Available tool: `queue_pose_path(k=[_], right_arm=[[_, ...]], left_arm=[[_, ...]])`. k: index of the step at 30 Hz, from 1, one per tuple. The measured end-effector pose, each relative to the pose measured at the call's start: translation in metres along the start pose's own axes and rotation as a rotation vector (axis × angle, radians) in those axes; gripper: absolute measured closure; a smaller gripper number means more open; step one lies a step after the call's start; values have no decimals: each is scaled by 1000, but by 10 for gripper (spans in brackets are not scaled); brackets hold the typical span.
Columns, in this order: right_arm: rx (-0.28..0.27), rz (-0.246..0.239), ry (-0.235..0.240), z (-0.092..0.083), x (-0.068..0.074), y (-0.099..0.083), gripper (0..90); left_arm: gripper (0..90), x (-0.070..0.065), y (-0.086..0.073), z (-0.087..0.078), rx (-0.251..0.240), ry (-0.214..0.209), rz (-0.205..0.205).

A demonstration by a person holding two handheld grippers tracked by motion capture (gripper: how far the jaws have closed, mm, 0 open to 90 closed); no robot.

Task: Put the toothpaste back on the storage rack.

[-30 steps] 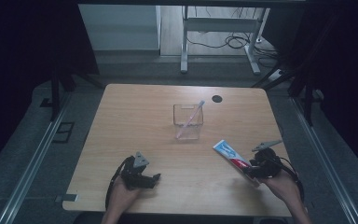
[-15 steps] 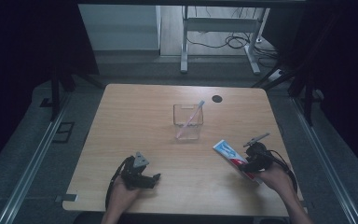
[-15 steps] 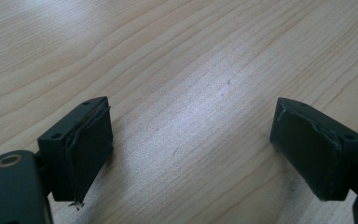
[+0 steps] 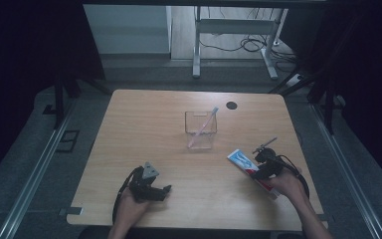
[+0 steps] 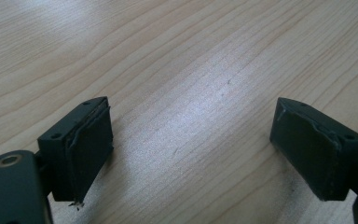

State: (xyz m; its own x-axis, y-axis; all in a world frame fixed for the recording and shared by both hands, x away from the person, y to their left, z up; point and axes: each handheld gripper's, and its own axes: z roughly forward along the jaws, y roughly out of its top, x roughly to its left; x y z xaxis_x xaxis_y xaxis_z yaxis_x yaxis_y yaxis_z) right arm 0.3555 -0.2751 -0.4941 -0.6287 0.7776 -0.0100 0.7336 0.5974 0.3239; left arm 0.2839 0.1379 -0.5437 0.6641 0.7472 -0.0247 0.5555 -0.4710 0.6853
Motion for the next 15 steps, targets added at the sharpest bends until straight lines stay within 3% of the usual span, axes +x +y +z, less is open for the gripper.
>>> queue_pose_path(k=[5, 7, 8, 15], right_arm=[[18, -15, -7, 3, 2, 6, 497], [20, -12, -12, 3, 2, 7, 527], [22, -13, -17, 2, 3, 8, 605], [22, -16, -30, -3, 4, 9, 698]], left_arm=[[131, 0, 0, 0, 0, 0, 0], [130, 0, 0, 0, 0, 0, 0], [130, 0, 0, 0, -1, 1, 0], [131, 0, 0, 0, 1, 0, 1]])
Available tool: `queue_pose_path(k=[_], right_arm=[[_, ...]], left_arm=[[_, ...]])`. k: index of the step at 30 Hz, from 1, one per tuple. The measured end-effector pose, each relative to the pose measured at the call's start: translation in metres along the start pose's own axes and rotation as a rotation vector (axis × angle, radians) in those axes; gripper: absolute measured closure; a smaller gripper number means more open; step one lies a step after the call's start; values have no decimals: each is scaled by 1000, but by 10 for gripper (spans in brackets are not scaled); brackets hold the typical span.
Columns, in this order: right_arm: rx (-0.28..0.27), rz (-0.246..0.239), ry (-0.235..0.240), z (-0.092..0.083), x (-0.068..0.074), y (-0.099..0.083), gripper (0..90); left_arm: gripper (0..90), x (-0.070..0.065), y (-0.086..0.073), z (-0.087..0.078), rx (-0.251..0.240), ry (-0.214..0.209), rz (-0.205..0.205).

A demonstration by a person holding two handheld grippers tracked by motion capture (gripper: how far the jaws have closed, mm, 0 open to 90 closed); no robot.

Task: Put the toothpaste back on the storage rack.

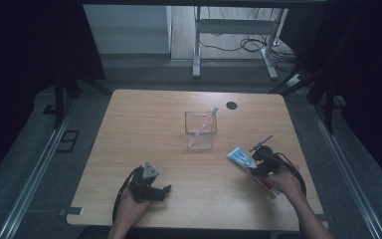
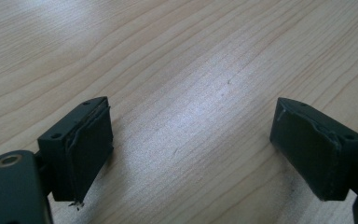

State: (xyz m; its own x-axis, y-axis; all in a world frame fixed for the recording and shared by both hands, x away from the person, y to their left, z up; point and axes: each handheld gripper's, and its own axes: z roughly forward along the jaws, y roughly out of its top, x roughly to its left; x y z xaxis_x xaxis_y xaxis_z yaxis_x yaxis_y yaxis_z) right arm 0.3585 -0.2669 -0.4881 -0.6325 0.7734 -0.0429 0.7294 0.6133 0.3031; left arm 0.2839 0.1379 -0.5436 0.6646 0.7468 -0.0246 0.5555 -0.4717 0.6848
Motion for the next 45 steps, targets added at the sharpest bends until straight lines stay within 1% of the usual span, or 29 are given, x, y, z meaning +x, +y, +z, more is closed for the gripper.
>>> queue_pose_path(k=[3, 4, 6, 8, 10, 11, 12, 15, 17, 19, 21, 22, 23, 24, 25, 26, 29, 32, 45], right_arm=[[-13, -10, -13, -1, 2, -2, 711], [-27, -9, -14, -2, 2, -4, 716], [-31, -4, -10, -3, 2, -5, 718], [-50, 5, -1, -4, 0, -8, 720], [-56, 10, 0, -4, 0, -9, 721], [-72, 12, 3, -5, -1, -11, 723], [-72, 12, 3, -5, -1, -11, 723], [-113, 24, 12, -11, -3, -12, 725], [-123, 27, 17, -13, -3, -13, 725], [-154, 29, 26, -19, -4, -13, 726], [-164, 29, 26, -21, -4, -13, 726], [-185, 30, 29, -26, -4, -13, 726], [-185, 30, 29, -26, -4, -13, 726], [-202, 30, 32, -30, -3, -13, 726], [-202, 30, 32, -30, -3, -13, 726], [-219, 27, 28, -34, -2, -12, 726], [-234, 25, 30, -37, -1, -11, 727], [-264, 22, 37, -42, 0, -9, 727], [-322, 10, 49, -53, 6, 0, 728]], left_arm=[[131, 0, 0, 0, -1, 0, 0], [130, 0, 0, 0, -1, 0, 0], [131, 0, 0, 0, -1, 0, -1], [130, 0, 0, 0, -1, 0, 0], [130, 0, 0, 0, -1, 0, -1], [130, 0, 0, 0, -1, 0, 0], [130, 0, 0, 0, -1, 0, 0], [130, 0, 0, 0, -1, 0, -1], [130, 0, 0, 0, 0, 0, 0], [130, 0, 0, 0, 0, 0, 0], [131, 0, 0, 0, 0, 0, 0], [130, 0, 0, 0, 2, 0, 2], [130, 0, 0, 0, 2, 0, 2], [130, 0, 0, 0, 2, 0, 4], [130, 0, 0, 0, 2, 0, 4], [130, 0, 0, 0, 2, 0, 6], [130, 0, 0, 0, 2, 0, 4], [130, 0, 0, 0, 2, 0, 2], [130, 0, 0, 0, -1, 0, -1]])
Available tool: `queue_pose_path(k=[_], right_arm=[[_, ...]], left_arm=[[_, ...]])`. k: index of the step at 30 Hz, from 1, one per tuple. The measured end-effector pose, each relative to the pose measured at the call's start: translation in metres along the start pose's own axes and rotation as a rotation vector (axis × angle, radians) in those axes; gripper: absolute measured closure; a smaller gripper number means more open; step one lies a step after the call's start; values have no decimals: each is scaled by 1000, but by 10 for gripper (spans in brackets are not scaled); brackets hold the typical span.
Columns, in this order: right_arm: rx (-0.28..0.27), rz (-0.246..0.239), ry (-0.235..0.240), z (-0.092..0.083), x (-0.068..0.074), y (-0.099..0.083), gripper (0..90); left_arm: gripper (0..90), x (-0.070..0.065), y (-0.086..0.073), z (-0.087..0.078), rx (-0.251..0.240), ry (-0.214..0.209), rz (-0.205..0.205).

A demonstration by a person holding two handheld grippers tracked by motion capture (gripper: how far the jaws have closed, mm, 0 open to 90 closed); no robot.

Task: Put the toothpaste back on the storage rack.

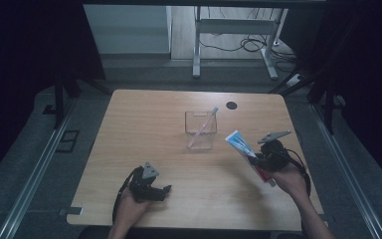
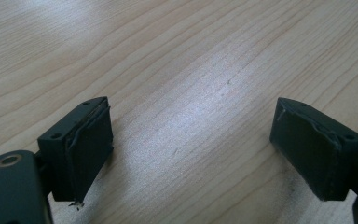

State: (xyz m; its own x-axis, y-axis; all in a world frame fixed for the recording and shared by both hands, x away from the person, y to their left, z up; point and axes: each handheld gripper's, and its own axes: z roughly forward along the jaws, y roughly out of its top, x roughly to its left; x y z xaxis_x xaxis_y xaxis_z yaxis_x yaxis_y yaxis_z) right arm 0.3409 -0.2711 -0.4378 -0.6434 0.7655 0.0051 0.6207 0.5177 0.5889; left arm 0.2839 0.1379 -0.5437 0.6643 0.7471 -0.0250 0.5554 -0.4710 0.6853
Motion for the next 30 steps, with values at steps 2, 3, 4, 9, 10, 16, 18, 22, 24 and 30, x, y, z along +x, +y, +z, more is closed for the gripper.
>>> queue_pose_path(k=[2, 3, 4, 9, 10, 16, 18, 22, 24, 30], right_arm=[[-12, -3, 1, -1, 1, 2, 728], [-23, 1, 6, -2, 1, 4, 728], [-27, 5, 8, -3, 2, 5, 728], [-55, 5, 13, -6, 4, 10, 728], [-57, 8, 15, -6, 5, 11, 728], [-94, 6, 21, -9, 7, 18, 728], [-104, 0, 21, -10, 8, 20, 728], [-125, -3, 26, -12, 10, 25, 729], [-129, -1, 27, -12, 11, 26, 729], [-157, -6, 36, -13, 15, 35, 731]], left_arm=[[131, 0, 0, 0, 0, 0, 0], [131, 0, 0, 0, -1, 0, -2], [131, 0, 0, 0, -3, 1, -3], [131, 0, 0, 0, -2, 1, -3], [131, 0, 0, 0, -2, 1, -3], [130, 0, 0, 0, -2, 1, -1], [131, 0, 0, 0, -2, 1, -1], [131, 0, 0, 0, -2, 1, -1], [131, 0, 0, 0, -2, 1, 0], [130, 0, 0, 0, -3, 1, -1]])
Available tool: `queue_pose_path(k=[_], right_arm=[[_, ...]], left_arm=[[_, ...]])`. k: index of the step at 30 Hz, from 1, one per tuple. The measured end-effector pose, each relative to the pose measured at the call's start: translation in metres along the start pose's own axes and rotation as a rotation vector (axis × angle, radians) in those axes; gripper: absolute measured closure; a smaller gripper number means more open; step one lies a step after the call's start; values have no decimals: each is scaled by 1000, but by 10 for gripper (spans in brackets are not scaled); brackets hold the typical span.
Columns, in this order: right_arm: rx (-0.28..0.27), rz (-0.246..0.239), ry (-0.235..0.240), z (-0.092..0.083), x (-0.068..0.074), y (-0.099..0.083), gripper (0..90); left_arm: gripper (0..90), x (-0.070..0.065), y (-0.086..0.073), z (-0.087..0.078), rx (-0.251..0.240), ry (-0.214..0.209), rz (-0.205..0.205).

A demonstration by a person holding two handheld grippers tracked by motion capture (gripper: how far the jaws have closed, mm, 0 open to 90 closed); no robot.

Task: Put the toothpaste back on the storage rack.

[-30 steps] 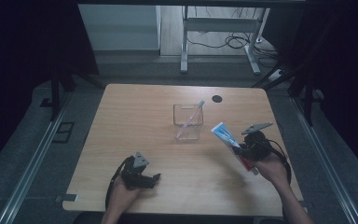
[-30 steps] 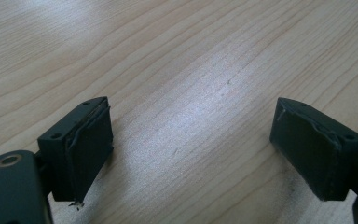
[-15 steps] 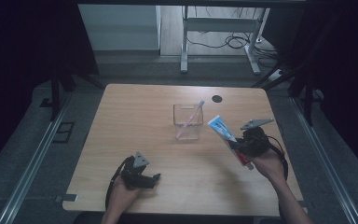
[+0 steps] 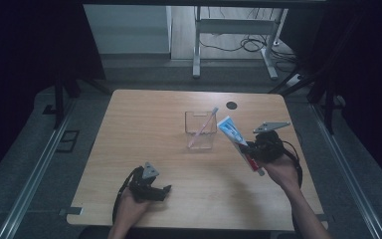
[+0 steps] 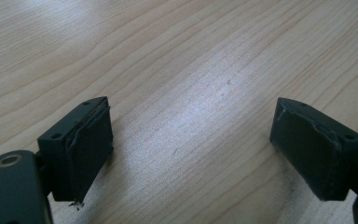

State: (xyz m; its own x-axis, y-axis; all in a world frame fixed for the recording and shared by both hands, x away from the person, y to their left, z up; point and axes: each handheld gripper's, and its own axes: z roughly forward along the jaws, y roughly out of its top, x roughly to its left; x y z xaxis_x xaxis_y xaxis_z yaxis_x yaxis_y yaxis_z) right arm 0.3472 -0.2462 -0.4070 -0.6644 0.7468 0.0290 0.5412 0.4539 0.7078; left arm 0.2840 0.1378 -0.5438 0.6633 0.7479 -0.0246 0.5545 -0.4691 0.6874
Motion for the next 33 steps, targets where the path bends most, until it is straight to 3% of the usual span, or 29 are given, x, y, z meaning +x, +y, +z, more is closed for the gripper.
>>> queue_pose_path(k=[33], right_arm=[[-108, -42, 38, 29, 20, 61, 733]], left_arm=[[130, 0, 0, 0, 0, 2, 2]])
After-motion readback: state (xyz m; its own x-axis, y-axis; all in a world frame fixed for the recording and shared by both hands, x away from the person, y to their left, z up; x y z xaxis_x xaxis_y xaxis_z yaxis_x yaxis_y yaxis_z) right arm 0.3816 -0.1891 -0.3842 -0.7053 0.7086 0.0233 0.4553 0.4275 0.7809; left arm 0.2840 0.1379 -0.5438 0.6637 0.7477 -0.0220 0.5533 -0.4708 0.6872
